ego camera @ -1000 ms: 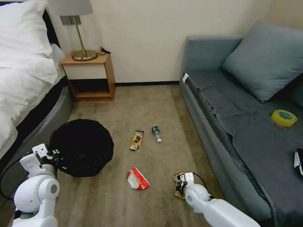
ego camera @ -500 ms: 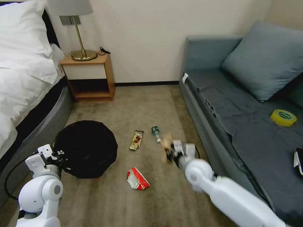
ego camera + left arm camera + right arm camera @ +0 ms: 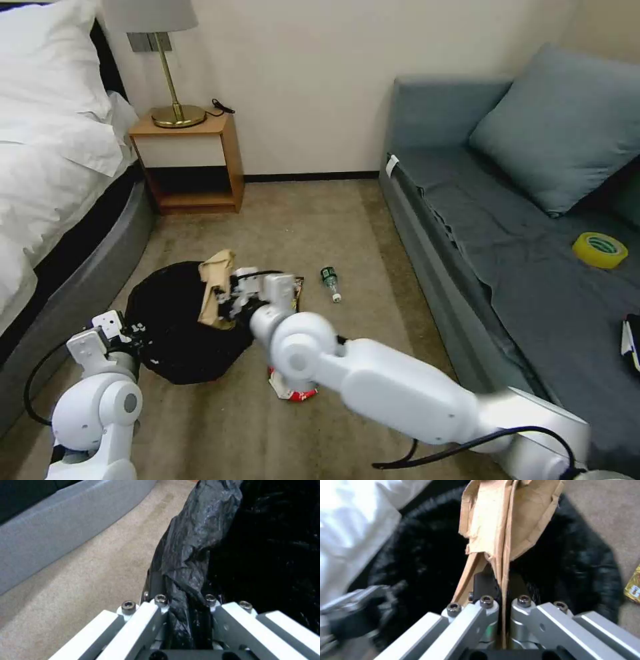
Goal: Pick up the trash bin, then pick up the garbage on the floor and place it into the trash bin.
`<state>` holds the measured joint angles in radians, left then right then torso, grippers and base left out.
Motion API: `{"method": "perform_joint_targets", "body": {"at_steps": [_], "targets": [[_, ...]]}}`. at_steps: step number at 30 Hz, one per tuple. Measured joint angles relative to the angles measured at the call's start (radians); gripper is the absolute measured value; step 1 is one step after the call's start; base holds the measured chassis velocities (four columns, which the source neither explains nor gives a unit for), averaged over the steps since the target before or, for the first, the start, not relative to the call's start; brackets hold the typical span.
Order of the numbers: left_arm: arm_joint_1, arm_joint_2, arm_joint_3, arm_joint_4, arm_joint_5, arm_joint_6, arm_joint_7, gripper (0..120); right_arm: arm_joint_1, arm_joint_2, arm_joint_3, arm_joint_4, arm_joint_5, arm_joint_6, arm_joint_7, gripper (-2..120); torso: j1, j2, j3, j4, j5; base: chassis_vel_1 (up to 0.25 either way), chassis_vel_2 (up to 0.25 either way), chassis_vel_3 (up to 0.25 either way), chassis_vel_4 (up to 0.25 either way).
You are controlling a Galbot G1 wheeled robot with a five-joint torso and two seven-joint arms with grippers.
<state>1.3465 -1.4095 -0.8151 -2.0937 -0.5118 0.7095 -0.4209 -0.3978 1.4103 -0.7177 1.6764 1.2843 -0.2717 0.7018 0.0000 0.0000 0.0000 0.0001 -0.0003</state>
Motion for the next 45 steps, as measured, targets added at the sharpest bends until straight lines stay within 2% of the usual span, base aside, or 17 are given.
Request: {"method": "perform_joint_targets", "body": {"at_steps": [5, 8, 17, 18, 22, 23, 26, 27, 28, 29, 30, 32, 33, 38, 45], "targets": [[0.000, -0.010, 0.005, -0.003, 0.010, 0.000, 0.000, 3, 0.006, 0.059, -0.049, -0.095, -0.049, 0.027, 0.009, 0, 0.000, 0.000, 0.000, -0.0001, 0.0001, 0.000, 0.000, 0.000, 0.000], [0.001, -0.012, 0.006, -0.004, 0.013, 0.000, 0.000, 3, 0.006, 0.069, -0.063, -0.106, -0.056, 0.028, 0.011, 2, 0.000, 0.000, 0.000, 0.0000, 0.0001, 0.000, 0.000, 0.000, 0.000], [0.001, -0.016, 0.007, -0.004, 0.017, 0.000, 0.000, 3, 0.015, 0.055, -0.072, -0.055, -0.049, 0.010, 0.019, 39, 0.000, 0.000, 0.000, -0.0001, 0.0003, 0.000, 0.000, 0.000, 0.000], [0.001, -0.016, 0.007, -0.004, 0.017, 0.000, 0.000, 3, 0.015, 0.055, -0.072, -0.055, -0.049, 0.010, 0.019, 39, 0.000, 0.000, 0.000, -0.0001, 0.0003, 0.000, 0.000, 0.000, 0.000], [0.001, -0.020, 0.008, -0.005, 0.019, 0.000, 0.001, 3, 0.028, 0.043, -0.077, -0.036, -0.039, 0.001, 0.028, 56, 0.000, 0.000, 0.000, -0.0002, 0.0003, 0.000, 0.000, 0.000, 0.000], [0.001, -0.020, 0.008, -0.005, 0.019, 0.000, 0.001, 3, 0.028, 0.043, -0.077, -0.036, -0.039, 0.001, 0.028, 56, 0.000, 0.000, 0.000, -0.0002, 0.0003, 0.000, 0.000, 0.000, 0.000], [0.003, -0.021, 0.008, -0.006, 0.020, 0.000, 0.001, 3, 0.039, 0.041, -0.083, -0.027, -0.022, -0.024, 0.044, 70, 0.000, 0.000, 0.000, -0.0002, 0.0003, 0.000, 0.000, 0.000, 0.000], [0.003, -0.021, 0.008, -0.007, 0.020, 0.000, 0.001, 3, 0.039, 0.041, -0.083, -0.027, -0.022, -0.024, 0.044, 70, 0.000, 0.000, 0.000, -0.0002, 0.0003, 0.000, 0.000, 0.000, 0.000], [0.003, -0.021, 0.008, -0.007, 0.020, -0.001, 0.001, 3, 0.045, 0.041, -0.089, -0.025, -0.014, -0.034, 0.052, 77, 0.000, 0.000, 0.000, -0.0001, 0.0004, 0.000, 0.000, 0.000, 0.000], [0.003, -0.021, 0.008, -0.007, 0.020, -0.001, 0.001, 3, 0.045, 0.041, -0.089, -0.025, -0.014, -0.034, 0.052, 77, 0.000, 0.000, 0.000, -0.0001, 0.0004, 0.000, 0.000, 0.000, 0.000], [0.005, -0.022, 0.008, -0.009, 0.021, -0.001, 0.001, 3, 0.052, 0.041, -0.098, -0.025, -0.009, -0.046, 0.066, 85, 0.000, 0.000, 0.000, -0.0001, 0.0004, 0.000, 0.000, 0.000, 0.000], [0.006, -0.023, 0.007, -0.012, 0.021, -0.002, 0.001, 3, 0.054, 0.043, -0.100, -0.033, -0.020, -0.045, 0.070, 89, 0.000, 0.000, 0.000, -0.0001, 0.0004, 0.000, 0.000, 0.000, 0.000], [0.007, -0.023, 0.007, -0.012, 0.021, -0.003, 0.002, 3, 0.052, 0.043, -0.090, -0.031, -0.023, -0.044, 0.070, 95, 0.000, 0.000, 0.000, -0.0001, 0.0003, 0.000, 0.000, 0.000, 0.000], [0.007, -0.023, 0.003, -0.011, 0.021, -0.005, 0.002, 3, 0.051, 0.031, -0.046, -0.007, -0.052, -0.041, 0.064, 99, 0.000, 0.000, 0.000, -0.0001, 0.0004, 0.000, 0.000, 0.000, 0.000], [0.001, -0.015, -0.012, -0.001, 0.017, -0.010, 0.004, 3, 0.053, -0.041, 0.129, 0.059, -0.140, -0.044, 0.035, 100, 0.000, 0.000, 0.000, -0.0001, 0.0005, 0.000, 0.000, 0.000, 0.000]]}}
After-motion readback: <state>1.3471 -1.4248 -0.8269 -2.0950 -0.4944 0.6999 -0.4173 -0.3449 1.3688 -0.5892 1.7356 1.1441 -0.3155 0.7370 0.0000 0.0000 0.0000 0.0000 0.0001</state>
